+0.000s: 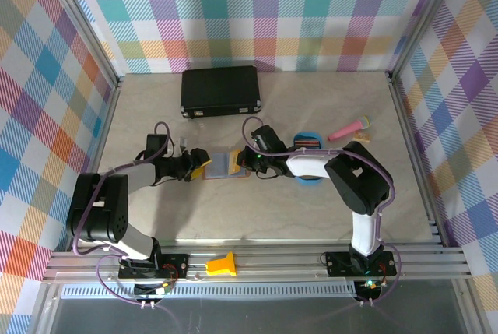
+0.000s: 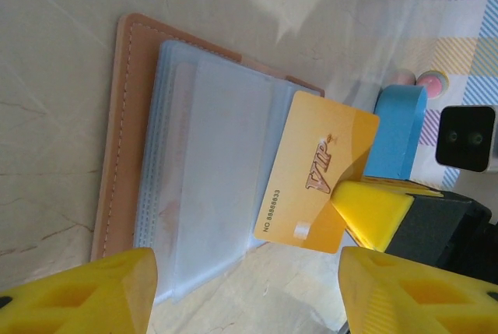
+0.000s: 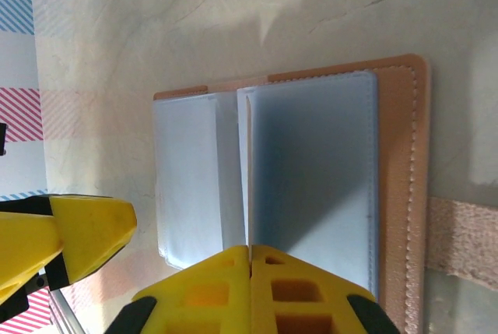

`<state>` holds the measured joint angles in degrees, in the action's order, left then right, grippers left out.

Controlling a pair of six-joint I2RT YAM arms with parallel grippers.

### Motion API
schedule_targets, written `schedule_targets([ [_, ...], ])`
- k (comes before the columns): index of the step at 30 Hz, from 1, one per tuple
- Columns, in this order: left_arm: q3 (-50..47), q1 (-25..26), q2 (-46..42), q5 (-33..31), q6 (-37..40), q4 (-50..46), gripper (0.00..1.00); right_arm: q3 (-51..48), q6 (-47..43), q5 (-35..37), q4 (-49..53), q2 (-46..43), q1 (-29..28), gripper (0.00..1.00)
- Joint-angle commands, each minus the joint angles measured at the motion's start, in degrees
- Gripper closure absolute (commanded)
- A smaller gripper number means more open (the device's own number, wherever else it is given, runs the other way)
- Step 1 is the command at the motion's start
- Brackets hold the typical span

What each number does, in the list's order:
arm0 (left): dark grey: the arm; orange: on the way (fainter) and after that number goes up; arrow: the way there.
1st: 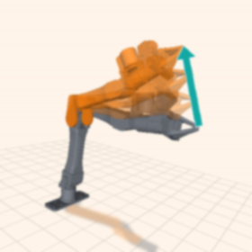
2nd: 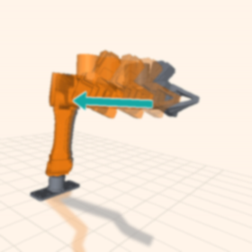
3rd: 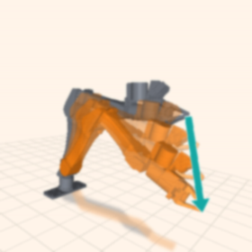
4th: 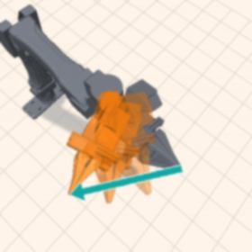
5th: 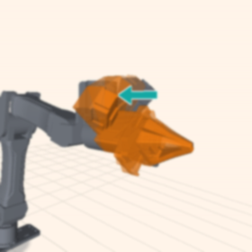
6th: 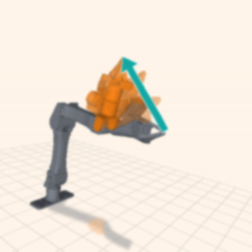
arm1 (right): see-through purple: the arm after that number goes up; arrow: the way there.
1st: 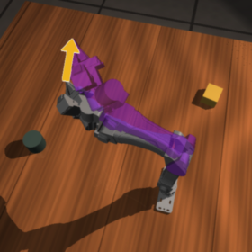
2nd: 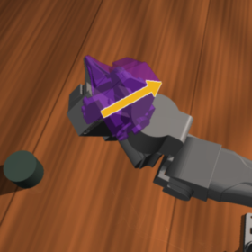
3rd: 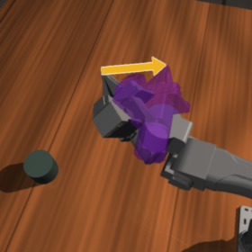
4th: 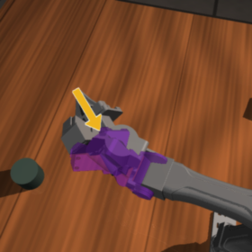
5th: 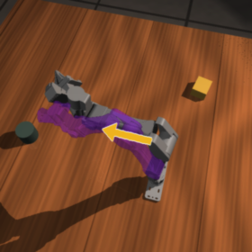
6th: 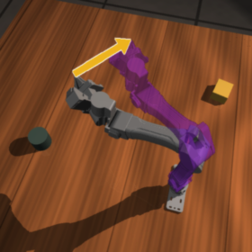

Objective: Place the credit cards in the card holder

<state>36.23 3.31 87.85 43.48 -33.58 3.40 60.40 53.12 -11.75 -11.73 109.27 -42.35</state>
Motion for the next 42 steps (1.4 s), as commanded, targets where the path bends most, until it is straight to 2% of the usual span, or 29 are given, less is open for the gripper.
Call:
schedule_targets([
  [1,1.61,0.48,1.34,0.46,1.02,1.08,0.37,-0.33,-0.08,-1.77,-2.25,-1.15,0.40,1.00],
  [14,2.13,1.08,4.44,-0.16,0.98,3.11,0.41,2.22,-0.39,-6.07,-2.78,1.97,0.64,1.00],
  [42,2.74,1.43,6.28,-0.97,1.61,2.40,0.44,3.56,-1.64,-6.26,-1.37,3.57,1.05,1.00],
])
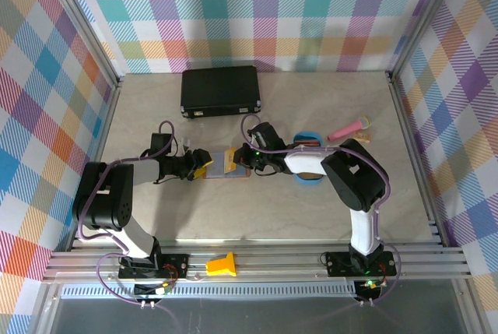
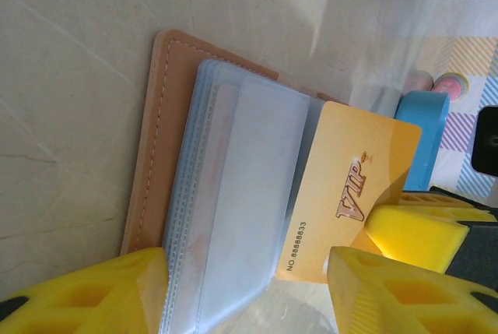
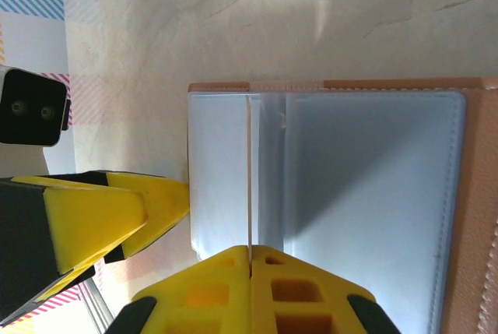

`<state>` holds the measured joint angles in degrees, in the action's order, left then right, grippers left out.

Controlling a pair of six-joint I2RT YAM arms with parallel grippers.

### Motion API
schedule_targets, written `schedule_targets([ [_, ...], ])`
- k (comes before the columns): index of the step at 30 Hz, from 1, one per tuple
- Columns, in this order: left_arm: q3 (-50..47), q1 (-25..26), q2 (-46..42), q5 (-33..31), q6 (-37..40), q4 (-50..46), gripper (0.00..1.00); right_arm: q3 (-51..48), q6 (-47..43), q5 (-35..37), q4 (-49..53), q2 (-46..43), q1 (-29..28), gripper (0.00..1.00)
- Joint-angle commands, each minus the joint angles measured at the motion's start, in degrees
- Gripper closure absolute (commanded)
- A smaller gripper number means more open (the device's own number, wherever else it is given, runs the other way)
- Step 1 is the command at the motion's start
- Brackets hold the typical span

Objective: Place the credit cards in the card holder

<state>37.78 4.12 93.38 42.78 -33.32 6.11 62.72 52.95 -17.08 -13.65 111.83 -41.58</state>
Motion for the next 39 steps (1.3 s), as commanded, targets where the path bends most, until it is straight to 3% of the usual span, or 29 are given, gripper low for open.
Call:
schedule_targets([
  [1,1.19,0.69,0.77,-0.25,1.35,-0.31,0.44,1.22,-1.53,-0.80,0.64,1.11,0.32,1.00],
  [19,1.33,0.68,1.89,-0.51,1.67,-0.57,0.44,-1.17,-2.68,-0.54,-0.77,-2.76,1.85,1.00],
  [39,1.42,0.72,1.97,-0.57,1.68,-0.84,0.45,-1.27,-0.19,-3.36,-3.69,1.28,2.00,1.00],
])
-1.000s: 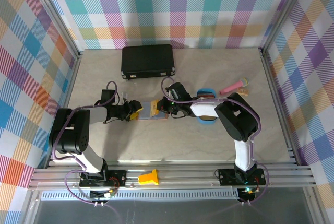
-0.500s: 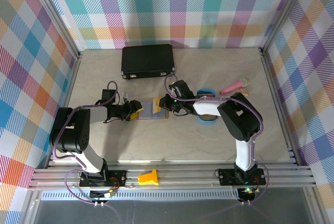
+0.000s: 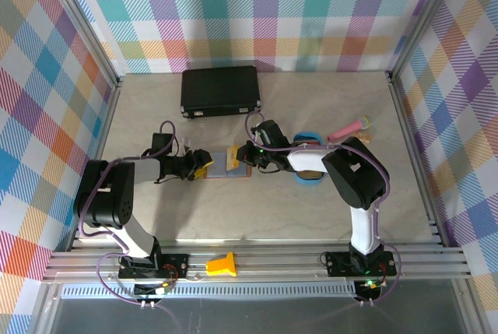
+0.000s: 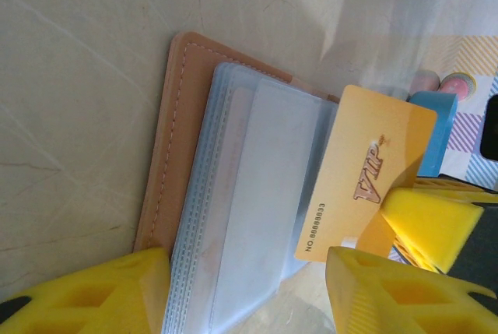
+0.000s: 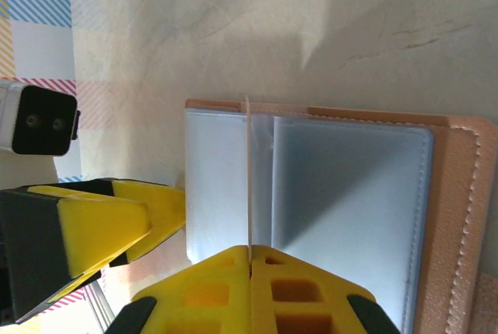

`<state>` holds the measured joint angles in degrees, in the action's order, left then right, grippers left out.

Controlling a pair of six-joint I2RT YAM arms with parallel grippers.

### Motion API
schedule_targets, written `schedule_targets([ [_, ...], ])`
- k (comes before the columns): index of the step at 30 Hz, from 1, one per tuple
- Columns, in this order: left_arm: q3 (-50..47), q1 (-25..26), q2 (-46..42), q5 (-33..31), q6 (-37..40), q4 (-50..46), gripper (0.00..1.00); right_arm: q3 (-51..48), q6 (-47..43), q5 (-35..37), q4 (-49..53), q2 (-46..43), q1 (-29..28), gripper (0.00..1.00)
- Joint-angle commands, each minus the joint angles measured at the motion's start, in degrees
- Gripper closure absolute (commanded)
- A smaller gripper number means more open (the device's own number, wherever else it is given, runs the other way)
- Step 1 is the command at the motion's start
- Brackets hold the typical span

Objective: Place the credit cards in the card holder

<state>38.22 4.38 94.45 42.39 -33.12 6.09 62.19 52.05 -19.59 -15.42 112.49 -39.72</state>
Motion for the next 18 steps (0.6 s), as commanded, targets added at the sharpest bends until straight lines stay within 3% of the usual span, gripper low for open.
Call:
schedule_targets([
  [1,0.92,0.52,0.93,-0.26,1.40,-0.81,0.45,-0.75,0.69,-0.70,-1.90,0.63,0.17,1.00],
  [18,1.16,0.84,1.87,-0.11,1.25,-0.37,0.45,-0.76,2.43,-2.90,-2.73,2.65,0.07,1.00],
])
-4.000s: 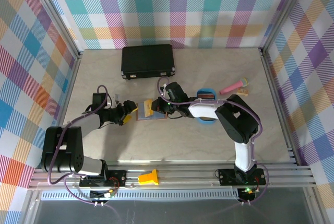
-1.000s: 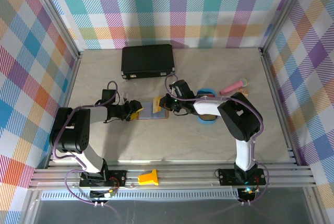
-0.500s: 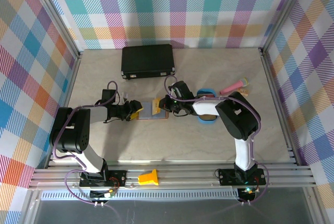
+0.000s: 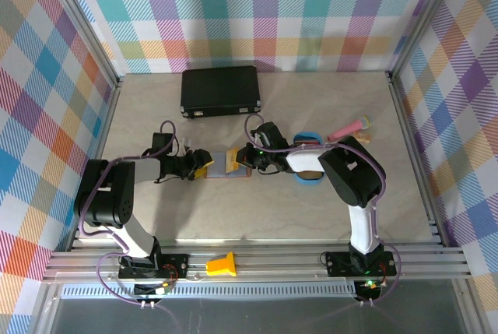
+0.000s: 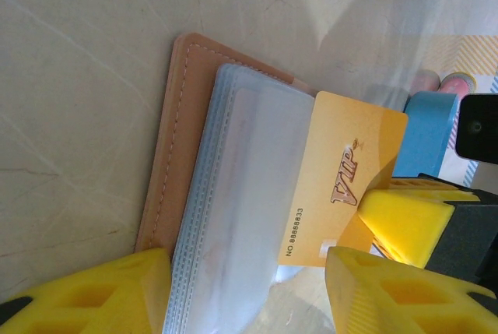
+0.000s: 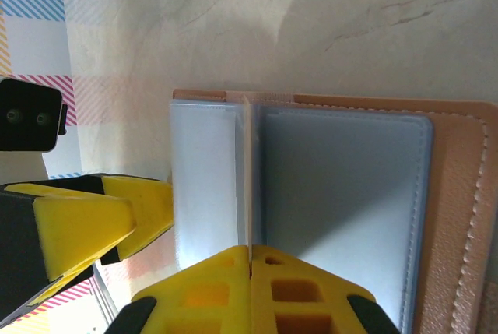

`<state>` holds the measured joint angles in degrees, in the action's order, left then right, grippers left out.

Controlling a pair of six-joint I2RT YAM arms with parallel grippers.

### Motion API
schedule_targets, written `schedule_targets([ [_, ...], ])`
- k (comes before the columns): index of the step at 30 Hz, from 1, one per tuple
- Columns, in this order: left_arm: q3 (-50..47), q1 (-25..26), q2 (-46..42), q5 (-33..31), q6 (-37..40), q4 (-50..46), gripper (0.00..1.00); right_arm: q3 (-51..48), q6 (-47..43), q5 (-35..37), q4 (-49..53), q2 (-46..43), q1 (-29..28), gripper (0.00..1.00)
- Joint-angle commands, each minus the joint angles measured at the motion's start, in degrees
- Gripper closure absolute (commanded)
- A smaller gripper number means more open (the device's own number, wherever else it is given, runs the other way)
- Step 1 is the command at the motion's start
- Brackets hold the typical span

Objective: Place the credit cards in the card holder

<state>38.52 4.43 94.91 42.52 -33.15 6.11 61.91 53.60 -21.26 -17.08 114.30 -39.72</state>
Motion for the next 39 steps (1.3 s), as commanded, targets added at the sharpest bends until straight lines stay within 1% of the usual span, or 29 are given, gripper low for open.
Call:
schedule_targets([
  [1,0.92,0.76,1.44,-0.24,1.31,-0.31,0.45,-0.46,1.03,-1.24,-1.03,0.89,0.04,1.00],
  [11,0.27,0.85,1.58,-0.40,1.14,0.13,0.45,-1.61,4.24,-0.97,-0.87,0.92,-0.18,1.00],
  [25,0.52,1.03,1.90,-0.44,0.90,0.22,0.45,-3.26,6.31,-2.08,-6.22,0.57,-0.18,1.00],
  [39,0.63,1.16,1.78,-0.82,0.43,0.31,0.51,-4.82,6.95,-2.49,-8.82,-0.12,-0.17,1.00],
])
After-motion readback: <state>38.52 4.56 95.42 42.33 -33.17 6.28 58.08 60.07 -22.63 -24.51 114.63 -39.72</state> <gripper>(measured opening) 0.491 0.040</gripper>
